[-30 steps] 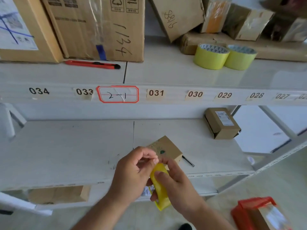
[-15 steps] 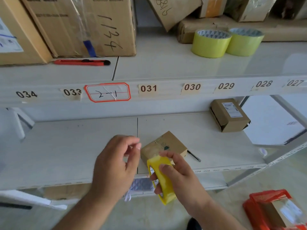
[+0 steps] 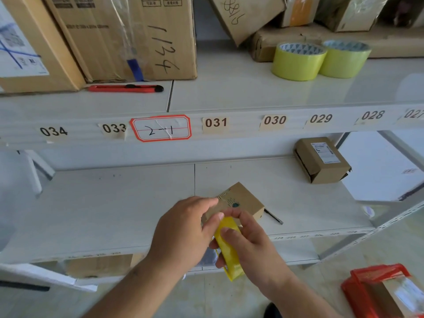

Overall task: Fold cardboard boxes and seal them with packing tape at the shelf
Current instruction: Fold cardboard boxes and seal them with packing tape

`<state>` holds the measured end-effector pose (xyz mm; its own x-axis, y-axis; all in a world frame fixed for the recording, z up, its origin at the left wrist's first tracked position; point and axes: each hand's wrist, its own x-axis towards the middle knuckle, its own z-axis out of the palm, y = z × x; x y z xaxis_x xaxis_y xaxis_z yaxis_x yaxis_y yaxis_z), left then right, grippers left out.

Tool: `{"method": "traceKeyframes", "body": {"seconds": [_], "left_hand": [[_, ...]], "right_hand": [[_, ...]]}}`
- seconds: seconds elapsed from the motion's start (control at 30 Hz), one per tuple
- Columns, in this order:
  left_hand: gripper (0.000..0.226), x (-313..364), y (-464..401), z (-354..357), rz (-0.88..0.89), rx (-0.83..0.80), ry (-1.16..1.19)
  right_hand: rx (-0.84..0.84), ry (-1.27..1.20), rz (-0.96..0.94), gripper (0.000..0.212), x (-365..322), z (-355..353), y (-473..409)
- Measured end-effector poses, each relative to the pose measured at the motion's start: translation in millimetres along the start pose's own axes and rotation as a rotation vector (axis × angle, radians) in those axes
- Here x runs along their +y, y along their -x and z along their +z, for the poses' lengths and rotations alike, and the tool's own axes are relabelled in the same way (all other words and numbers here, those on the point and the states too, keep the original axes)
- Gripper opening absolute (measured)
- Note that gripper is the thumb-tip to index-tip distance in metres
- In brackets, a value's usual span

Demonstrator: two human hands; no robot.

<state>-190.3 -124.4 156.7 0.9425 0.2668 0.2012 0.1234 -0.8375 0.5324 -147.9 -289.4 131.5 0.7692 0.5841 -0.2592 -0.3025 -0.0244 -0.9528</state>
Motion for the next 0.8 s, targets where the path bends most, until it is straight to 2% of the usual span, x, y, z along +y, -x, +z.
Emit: {"method": "traceKeyframes", "body": {"seconds": [0.13,0.23,0.33,0.43,0.47,0.5,0.6,0.67,0.8], "left_hand": [[0.033,0.2,3.8,1.2,-0.05,-0.023,0.076],[0.019,-6.6,1.9,0.9,-0.208,0.003,0.363],[0.019,-5.7,-1.1,-1.5,-0.35,0.003,0.645],[0.012,1.9,-2.3,-4.4,-0.418,0.012,0.938],[0.012,1.9,-2.6,-5.0,-0.421,0.027,0.973],[0.012,-1.6,-3.2,-3.8,-0.402,0.05,0.921],[0.011,-12.6,-2.8,-0.4,-0.232,0.108,0.526],[0.015,-10.2,-1.1,-0.3,-0.189,0.144,0.461],[0.022,-13.8,-1.2,0.6,-0.235,0.304,0.397]], "right_hand": [[0.004,-0.032,-0.02,0.021,-2.0,5.2,2.3],[0.022,-0.063,0.012,0.022,-0.7,4.3,2.6],[0.012,-0.076,0.015,0.021,-0.5,3.8,3.9],[0.004,-0.105,0.004,0.021,-2.6,3.8,5.0],[-0.001,-0.105,0.002,0.022,-3.2,3.7,5.5],[-0.006,-0.101,0.003,0.023,-3.3,3.8,5.5],[-0.008,-0.083,0.007,0.026,-2.1,5.1,5.0],[-0.001,-0.079,0.011,0.025,-2.6,7.2,3.6],[0.006,-0.081,0.002,0.022,-5.8,10.7,2.1]]}}
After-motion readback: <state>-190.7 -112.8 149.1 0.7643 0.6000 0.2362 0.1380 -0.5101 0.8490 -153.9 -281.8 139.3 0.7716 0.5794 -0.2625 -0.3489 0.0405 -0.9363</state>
